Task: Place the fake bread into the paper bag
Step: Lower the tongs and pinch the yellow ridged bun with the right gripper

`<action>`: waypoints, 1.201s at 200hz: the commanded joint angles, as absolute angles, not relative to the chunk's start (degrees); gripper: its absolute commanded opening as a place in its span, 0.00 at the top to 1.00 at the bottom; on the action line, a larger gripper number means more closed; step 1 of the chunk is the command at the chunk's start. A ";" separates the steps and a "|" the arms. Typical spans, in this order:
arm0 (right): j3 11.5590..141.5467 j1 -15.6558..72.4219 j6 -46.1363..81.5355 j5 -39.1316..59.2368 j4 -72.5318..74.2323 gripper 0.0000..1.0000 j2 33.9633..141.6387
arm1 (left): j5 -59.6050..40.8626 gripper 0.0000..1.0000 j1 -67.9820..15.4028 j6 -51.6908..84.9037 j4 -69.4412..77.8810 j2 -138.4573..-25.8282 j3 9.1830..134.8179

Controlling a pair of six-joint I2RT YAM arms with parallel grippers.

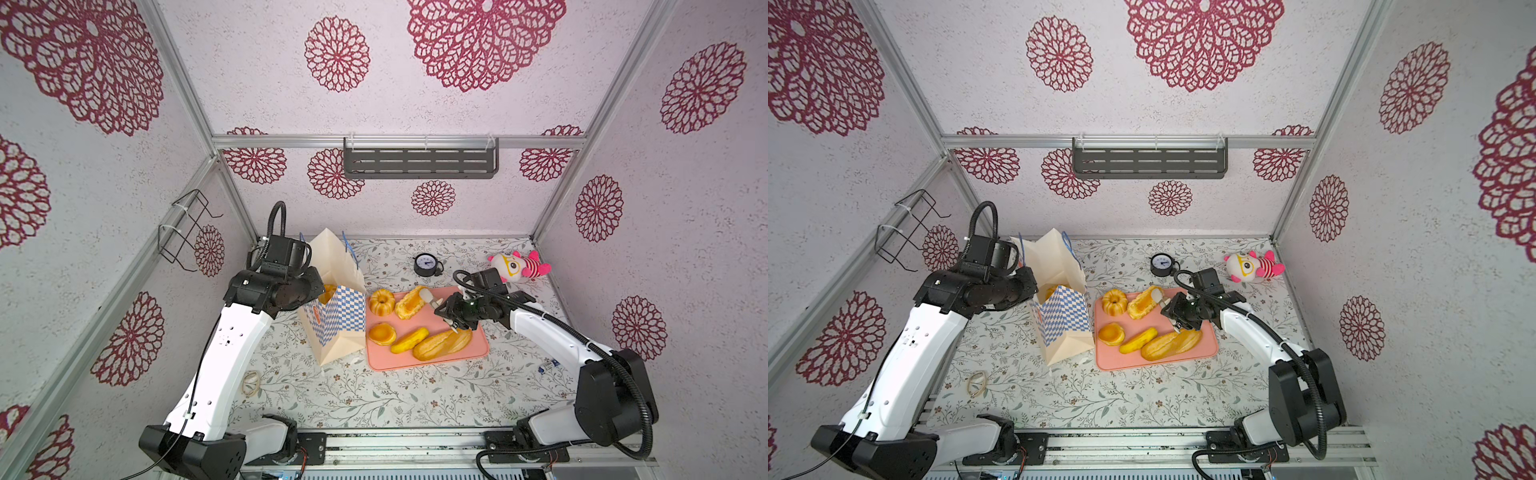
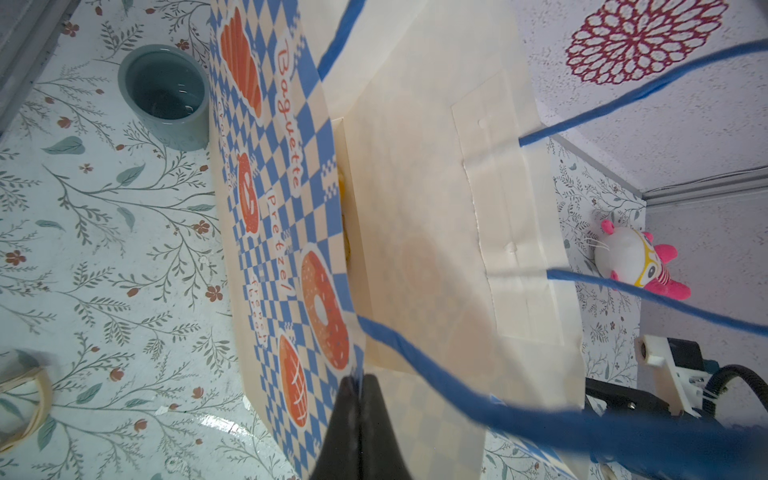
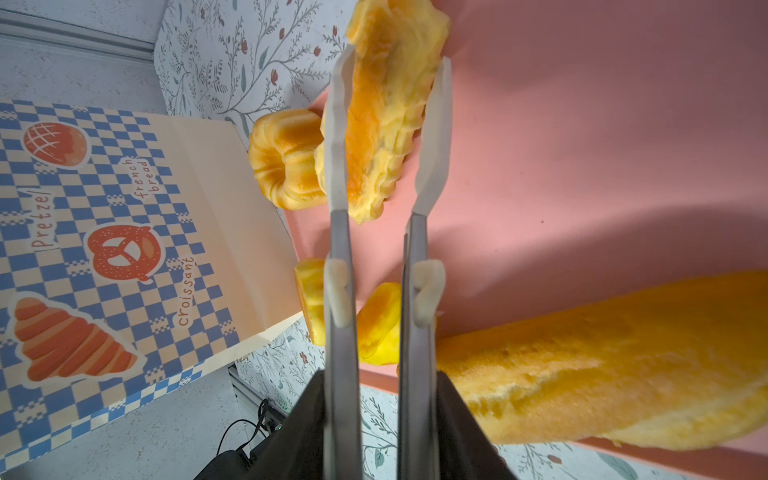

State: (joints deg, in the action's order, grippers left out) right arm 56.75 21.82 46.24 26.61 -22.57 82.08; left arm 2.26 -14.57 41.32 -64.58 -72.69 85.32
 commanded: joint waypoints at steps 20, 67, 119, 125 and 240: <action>57.30 22.19 47.02 28.83 -20.95 0.61 82.35 | 2.69 1.00 -14.06 40.83 -62.40 -73.12 85.79; 58.01 22.38 46.58 29.68 -21.93 0.60 81.76 | 2.60 1.00 -13.97 40.83 -62.33 -73.26 85.78; 58.01 22.76 46.31 30.31 -23.57 0.60 80.45 | 2.54 1.00 -13.71 40.69 -62.32 -73.30 85.96; 58.09 22.68 46.24 30.32 -23.98 0.60 80.20 | 2.52 1.00 -13.71 40.77 -62.27 -73.30 85.96; 60.07 22.65 45.59 30.38 -23.70 0.58 82.71 | 2.48 1.00 -13.71 40.83 -62.61 -73.04 85.87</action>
State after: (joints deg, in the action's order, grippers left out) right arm 57.32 22.33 46.13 28.86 -25.78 82.39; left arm 2.22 -14.20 41.32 -64.53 -73.30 85.32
